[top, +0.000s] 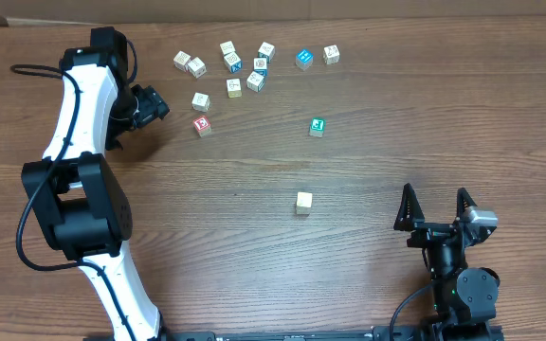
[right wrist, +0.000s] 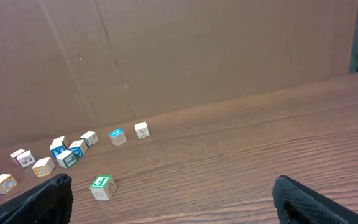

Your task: Form a tower

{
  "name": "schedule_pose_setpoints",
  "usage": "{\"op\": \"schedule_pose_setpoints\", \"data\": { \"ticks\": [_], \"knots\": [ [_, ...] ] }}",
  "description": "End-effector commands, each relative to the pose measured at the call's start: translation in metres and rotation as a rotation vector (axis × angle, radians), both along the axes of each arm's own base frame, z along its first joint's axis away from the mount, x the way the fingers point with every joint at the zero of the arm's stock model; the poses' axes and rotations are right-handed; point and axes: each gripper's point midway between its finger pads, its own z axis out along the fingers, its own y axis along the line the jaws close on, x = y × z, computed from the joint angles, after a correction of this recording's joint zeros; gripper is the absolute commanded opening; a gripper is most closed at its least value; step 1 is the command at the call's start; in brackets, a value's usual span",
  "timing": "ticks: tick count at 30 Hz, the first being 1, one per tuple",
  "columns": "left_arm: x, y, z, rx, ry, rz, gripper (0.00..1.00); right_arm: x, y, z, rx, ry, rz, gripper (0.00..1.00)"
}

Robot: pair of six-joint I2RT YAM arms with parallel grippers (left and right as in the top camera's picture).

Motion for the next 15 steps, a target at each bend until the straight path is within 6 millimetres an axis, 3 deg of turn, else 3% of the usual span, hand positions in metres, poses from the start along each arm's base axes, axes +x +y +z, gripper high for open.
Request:
{"op": "schedule_pose_setpoints", "data": {
  "ticks": [1,15],
  "knots": [
    [0.0041,0.0008,0.0165,0.015,-0.039,-0.018,0.99,0.0,0.0013,-0.002,-0.004,-0.003,0.005,1.0],
    [0.0041,0.0006,0.0165,0.015,-0.039,-0.018,1.0,-0.0001,-0.0027,0.0061,-0.001,-0.036,-0.018,1.0]
  ]
}}
